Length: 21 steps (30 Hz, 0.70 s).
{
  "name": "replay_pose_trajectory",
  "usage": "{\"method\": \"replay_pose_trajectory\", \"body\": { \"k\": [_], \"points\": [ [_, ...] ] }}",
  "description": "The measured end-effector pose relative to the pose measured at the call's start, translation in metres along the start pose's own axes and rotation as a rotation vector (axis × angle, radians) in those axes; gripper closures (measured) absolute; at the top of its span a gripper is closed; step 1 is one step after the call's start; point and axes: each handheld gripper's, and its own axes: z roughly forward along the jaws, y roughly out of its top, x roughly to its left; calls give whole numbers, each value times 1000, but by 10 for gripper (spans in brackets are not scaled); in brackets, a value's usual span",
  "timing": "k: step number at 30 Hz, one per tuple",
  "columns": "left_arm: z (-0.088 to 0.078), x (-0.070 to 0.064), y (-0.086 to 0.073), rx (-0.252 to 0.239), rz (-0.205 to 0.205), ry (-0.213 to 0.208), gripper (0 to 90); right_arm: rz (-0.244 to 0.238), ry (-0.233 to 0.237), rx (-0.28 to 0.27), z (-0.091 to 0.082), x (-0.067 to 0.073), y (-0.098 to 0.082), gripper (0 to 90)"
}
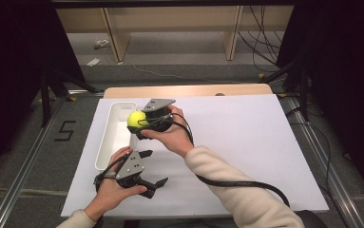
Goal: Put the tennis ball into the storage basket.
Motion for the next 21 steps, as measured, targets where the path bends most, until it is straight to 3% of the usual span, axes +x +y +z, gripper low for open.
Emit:
{"method": "replay_pose_trajectory", "body": {
  "k": [21],
  "points": [
    [0, 0, 0, 1, 2, -2, 3, -7, 5, 0, 6, 2, 4, 261]
  ]
}}
